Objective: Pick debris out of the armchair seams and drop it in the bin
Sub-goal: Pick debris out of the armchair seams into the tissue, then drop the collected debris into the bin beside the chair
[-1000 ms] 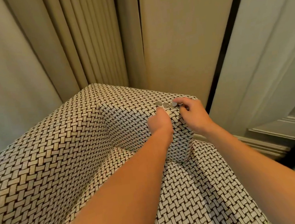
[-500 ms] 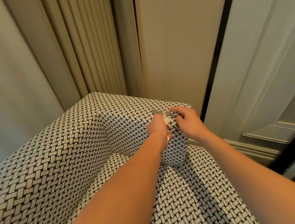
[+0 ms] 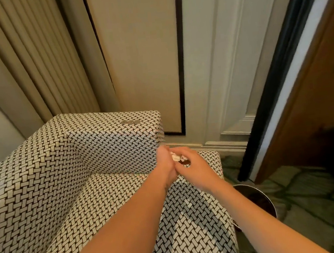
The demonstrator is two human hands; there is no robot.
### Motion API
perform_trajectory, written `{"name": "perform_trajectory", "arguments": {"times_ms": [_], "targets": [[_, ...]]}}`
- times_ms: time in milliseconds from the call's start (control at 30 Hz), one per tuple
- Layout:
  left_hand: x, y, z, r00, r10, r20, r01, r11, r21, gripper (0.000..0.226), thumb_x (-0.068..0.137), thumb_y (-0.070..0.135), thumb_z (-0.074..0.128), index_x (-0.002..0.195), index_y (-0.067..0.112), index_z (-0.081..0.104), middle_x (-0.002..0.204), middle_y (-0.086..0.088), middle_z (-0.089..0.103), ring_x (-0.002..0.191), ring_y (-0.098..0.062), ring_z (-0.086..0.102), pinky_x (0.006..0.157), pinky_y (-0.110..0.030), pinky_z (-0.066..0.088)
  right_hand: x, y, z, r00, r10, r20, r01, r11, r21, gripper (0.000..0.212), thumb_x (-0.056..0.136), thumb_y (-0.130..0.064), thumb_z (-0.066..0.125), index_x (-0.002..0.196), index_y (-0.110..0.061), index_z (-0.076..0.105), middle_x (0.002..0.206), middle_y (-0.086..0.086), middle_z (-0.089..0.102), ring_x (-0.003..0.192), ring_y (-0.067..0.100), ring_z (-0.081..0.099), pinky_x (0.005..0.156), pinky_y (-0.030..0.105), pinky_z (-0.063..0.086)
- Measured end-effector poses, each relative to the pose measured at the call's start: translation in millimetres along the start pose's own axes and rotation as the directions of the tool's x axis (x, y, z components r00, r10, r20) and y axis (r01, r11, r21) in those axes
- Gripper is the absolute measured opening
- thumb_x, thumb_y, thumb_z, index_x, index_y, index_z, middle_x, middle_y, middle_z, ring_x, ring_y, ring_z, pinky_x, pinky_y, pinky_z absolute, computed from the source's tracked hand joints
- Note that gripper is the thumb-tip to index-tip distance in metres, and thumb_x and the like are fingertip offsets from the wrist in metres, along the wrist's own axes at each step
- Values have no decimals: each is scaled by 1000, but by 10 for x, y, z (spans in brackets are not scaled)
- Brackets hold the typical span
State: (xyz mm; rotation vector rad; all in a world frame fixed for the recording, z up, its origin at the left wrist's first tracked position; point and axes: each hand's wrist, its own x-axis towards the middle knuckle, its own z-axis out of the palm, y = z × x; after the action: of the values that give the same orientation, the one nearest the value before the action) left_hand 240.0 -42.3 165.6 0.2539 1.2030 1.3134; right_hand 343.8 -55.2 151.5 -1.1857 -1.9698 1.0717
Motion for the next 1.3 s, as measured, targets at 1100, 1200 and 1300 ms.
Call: {"name": "perform_trajectory", "arguments": {"times_ms": [1100, 1200, 1300], "targets": [[470, -2477, 943, 896, -432, 108, 423, 901, 90, 45, 106, 33, 38, 147, 15, 37, 161, -19, 28, 135, -32, 44, 118, -41, 23, -1021, 3088, -765, 525, 834, -172, -400, 420, 814, 38, 101, -2, 48, 138, -9, 56, 125, 13, 61, 113, 22, 60, 103, 35, 50], [491, -2434, 806, 907, -402, 130, 396, 916, 65, 45, 102, 38, 44, 142, 20, 40, 164, -15, 20, 147, -32, 29, 121, -43, 18, -1062, 2895, -719, 561, 811, -165, -409, 445, 797, 33, 103, -5, 47, 134, -9, 58, 123, 10, 62, 113, 21, 62, 104, 37, 50], [400, -2326, 657, 916, -371, 155, 375, 927, 2, 65, 99, 42, 46, 156, 16, 28, 166, -16, 13, 154, -32, 9, 123, -48, 12, -1070, 2592, -634, 612, 775, -156, -410, 480, 775, 32, 103, -6, 49, 132, -9, 60, 127, 10, 63, 117, 23, 63, 106, 38, 51]]}}
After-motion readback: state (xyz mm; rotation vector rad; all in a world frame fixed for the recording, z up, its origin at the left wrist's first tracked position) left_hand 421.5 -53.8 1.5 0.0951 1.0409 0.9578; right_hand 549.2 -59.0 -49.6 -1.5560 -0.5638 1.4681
